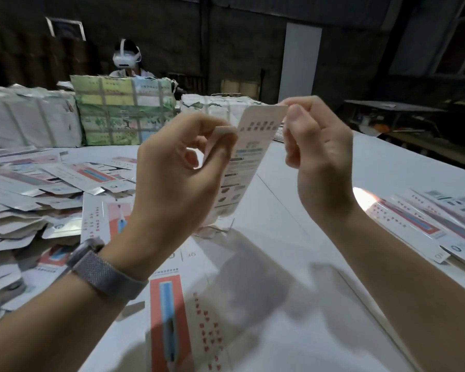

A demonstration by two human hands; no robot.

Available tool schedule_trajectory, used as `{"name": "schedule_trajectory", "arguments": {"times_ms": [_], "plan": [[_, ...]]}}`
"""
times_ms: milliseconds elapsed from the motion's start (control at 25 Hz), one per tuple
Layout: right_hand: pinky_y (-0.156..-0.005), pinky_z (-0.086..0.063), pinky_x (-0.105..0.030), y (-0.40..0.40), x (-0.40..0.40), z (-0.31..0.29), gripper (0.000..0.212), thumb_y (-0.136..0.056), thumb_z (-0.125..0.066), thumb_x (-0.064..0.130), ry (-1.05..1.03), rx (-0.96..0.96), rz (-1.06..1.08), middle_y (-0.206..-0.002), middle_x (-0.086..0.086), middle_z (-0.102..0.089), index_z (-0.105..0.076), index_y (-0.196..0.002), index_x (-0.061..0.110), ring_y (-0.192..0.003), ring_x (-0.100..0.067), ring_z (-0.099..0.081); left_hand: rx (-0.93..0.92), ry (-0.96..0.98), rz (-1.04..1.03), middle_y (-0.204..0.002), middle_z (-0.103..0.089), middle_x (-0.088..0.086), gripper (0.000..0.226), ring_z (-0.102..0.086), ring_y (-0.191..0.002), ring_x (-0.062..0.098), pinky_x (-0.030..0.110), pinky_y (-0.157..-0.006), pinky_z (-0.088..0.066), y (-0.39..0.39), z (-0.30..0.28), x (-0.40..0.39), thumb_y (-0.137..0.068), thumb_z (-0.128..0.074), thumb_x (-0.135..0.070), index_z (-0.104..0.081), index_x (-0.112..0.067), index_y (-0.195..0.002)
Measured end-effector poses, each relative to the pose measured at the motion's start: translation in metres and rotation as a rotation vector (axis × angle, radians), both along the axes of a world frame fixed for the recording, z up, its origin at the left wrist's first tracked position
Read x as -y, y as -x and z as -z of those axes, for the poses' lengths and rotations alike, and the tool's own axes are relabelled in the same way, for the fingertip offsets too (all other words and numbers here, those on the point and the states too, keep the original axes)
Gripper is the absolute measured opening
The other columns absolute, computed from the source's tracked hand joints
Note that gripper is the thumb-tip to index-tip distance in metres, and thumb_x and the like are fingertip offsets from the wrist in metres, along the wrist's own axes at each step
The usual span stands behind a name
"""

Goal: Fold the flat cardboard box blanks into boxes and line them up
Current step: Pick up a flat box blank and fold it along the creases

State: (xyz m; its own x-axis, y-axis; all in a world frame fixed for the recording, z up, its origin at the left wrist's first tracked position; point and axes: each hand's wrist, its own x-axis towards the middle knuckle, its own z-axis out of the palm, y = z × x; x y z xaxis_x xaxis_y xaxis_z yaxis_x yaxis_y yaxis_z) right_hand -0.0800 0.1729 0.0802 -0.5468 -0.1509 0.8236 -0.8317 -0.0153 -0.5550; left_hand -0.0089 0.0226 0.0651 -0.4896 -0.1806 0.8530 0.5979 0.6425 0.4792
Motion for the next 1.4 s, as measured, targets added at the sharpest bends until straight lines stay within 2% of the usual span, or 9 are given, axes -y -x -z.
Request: {"name": "schedule_trajectory", "arguments": {"times_ms": [200,320,560,680,800,880,1040,1200,1400], "plan": [[-0.075,-0.058,-0.024,-0.014,0.008,0.001,0.037,-0.095,-0.054,0.019,-0.089,-0.008,-0.154,-0.108,0.007,-0.064,-0.041,-0.128,0.028,-0.097,-0.012,-0.066,0.080,-0.296,0.344,-0.094,-0.074,0.000,0.011,-0.071,-0.086,0.014,0.028,-0.073,-0.060,-0.009,-0.013,-0.013,-0.100,-0.058,-0.016,-0.066,-0.017,-0.094],[-0.075,-0.059,-0.029,-0.018,0.008,0.001,0.039,-0.096,-0.054,0.017,-0.033,0.080,-0.249,-0.108,-0.003,-0.068,-0.042,-0.131,0.028,-0.098,-0.018,-0.070,0.242,-0.493,0.594,-0.096,-0.071,0.003,0.019,-0.068,-0.091,0.018,0.034,-0.078,-0.059,-0.010,-0.013,-0.012,-0.097,-0.049,-0.025,-0.067,-0.020,-0.093],[-0.085,-0.060,-0.042,-0.021,0.011,0.005,0.047,-0.090,-0.059,0.037,0.104,0.282,-0.219,-0.106,-0.011,-0.061,-0.035,-0.130,0.044,-0.100,-0.022,-0.067,0.496,-0.431,0.993,-0.143,-0.057,0.004,0.047,-0.055,-0.131,0.027,0.059,-0.107,-0.045,-0.008,-0.004,-0.015,-0.100,-0.031,-0.038,-0.046,-0.042,-0.144],[-0.082,-0.060,-0.042,-0.024,0.016,0.004,0.015,-0.093,-0.056,0.045,0.061,0.287,-0.122,-0.113,-0.008,-0.061,-0.061,-0.107,0.042,-0.103,-0.023,-0.065,0.510,-0.360,0.929,-0.149,-0.047,-0.023,0.057,-0.058,-0.128,0.012,0.053,-0.104,-0.048,-0.004,-0.001,-0.015,-0.096,-0.042,-0.041,-0.030,-0.063,-0.146],[-0.058,-0.056,-0.018,-0.027,0.011,0.001,0.027,-0.103,-0.044,0.026,0.083,0.412,-0.271,-0.080,0.006,-0.073,-0.066,-0.088,0.029,-0.072,-0.010,-0.072,0.453,-0.300,0.746,-0.123,-0.053,-0.045,0.065,-0.066,-0.110,-0.001,0.031,-0.083,-0.060,-0.003,0.003,-0.017,-0.093,-0.065,-0.036,-0.034,-0.069,-0.140],[-0.048,-0.050,-0.013,-0.026,0.005,0.000,0.034,-0.105,-0.038,0.025,0.071,0.481,-0.285,-0.060,0.014,-0.069,-0.064,-0.083,0.025,-0.054,-0.006,-0.068,0.386,-0.353,0.643,-0.116,-0.062,-0.034,0.075,-0.070,-0.102,0.001,0.028,-0.073,-0.062,-0.002,0.005,-0.016,-0.084,-0.071,-0.030,-0.034,-0.064,-0.139],[-0.067,-0.061,-0.029,-0.013,0.008,0.003,0.024,-0.106,-0.037,0.034,0.089,0.460,-0.335,-0.097,0.004,-0.074,-0.058,-0.119,0.033,-0.088,-0.017,-0.074,0.358,-0.481,0.582,-0.118,-0.070,0.000,0.098,-0.073,-0.103,0.021,0.039,-0.075,-0.063,0.003,0.008,-0.009,-0.075,-0.076,-0.021,-0.024,-0.052,-0.151],[-0.064,-0.059,-0.027,-0.005,0.009,0.010,0.026,-0.102,-0.050,0.026,0.046,0.214,-0.138,-0.088,0.002,-0.067,-0.055,-0.125,0.035,-0.092,-0.021,-0.070,0.436,-0.499,0.540,-0.093,-0.075,0.000,0.030,-0.073,-0.083,0.015,0.030,-0.067,-0.060,0.001,0.007,-0.006,-0.092,-0.064,-0.015,-0.063,-0.027,-0.119],[-0.063,-0.055,-0.015,0.003,0.012,0.019,0.038,-0.096,-0.060,0.030,-0.167,-0.036,0.166,-0.096,0.018,-0.064,-0.061,-0.132,0.021,-0.089,-0.006,-0.063,0.547,-0.633,0.617,-0.086,-0.075,0.002,0.026,-0.072,-0.075,0.017,0.027,-0.058,-0.058,0.001,0.013,-0.007,-0.095,-0.056,-0.019,-0.067,-0.032,-0.113]]}}
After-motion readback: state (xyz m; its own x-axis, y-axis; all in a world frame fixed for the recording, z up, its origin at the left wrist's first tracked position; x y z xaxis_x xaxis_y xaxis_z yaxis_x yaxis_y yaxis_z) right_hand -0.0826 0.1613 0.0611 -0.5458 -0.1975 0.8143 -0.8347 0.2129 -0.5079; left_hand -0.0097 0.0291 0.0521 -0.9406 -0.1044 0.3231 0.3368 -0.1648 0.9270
